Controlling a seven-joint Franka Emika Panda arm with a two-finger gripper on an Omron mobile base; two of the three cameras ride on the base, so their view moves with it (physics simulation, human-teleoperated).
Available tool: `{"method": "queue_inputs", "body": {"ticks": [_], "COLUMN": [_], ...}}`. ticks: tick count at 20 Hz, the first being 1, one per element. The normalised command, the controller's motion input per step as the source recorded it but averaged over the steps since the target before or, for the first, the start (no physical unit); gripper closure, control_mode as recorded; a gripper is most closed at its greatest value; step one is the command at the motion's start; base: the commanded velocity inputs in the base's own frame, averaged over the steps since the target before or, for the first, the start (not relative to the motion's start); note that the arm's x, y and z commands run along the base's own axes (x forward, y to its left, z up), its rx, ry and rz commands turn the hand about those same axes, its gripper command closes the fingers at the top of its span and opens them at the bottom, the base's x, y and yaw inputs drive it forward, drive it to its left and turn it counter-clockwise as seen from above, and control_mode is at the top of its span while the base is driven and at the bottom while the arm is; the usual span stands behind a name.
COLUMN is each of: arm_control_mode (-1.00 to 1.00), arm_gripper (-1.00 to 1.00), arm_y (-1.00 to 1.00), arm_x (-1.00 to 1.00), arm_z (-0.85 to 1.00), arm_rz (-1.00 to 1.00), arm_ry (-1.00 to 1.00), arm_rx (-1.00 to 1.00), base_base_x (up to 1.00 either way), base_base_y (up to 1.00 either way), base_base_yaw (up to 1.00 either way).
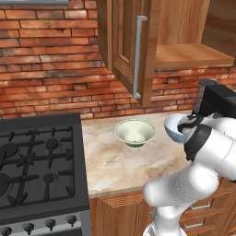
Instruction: Open the cabinet. Pick the bowls from the counter and place them in the cabinet. Then close the cabinet.
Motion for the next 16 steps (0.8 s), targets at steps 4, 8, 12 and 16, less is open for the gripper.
{"method": "queue_inputs", "body": {"ticks": [4, 8, 12, 16], "arm_control_mode": [-1.0, -1.0, -1.0, -1.0], "arm_gripper": [1.0, 1.0, 1.0, 1.0], "arm_y": [-0.03, 0.0, 0.0, 0.0], "arm_x": [0.28, 0.21, 0.2, 0.04], "arm_z": [-0.3, -0.18, -0.21, -0.17], "arm_rz": [0.0, 0.0, 0.0, 0.0], "arm_ry": [0.0, 0.0, 0.04, 0.02], "arm_rx": [0.0, 0.0, 0.02, 0.01], "base_base_x": [0.0, 0.0, 0.0, 0.0], "base_base_y": [0.0, 0.0, 0.0, 0.0], "base_base_yaw": [0.0, 0.0, 0.0, 0.0]}}
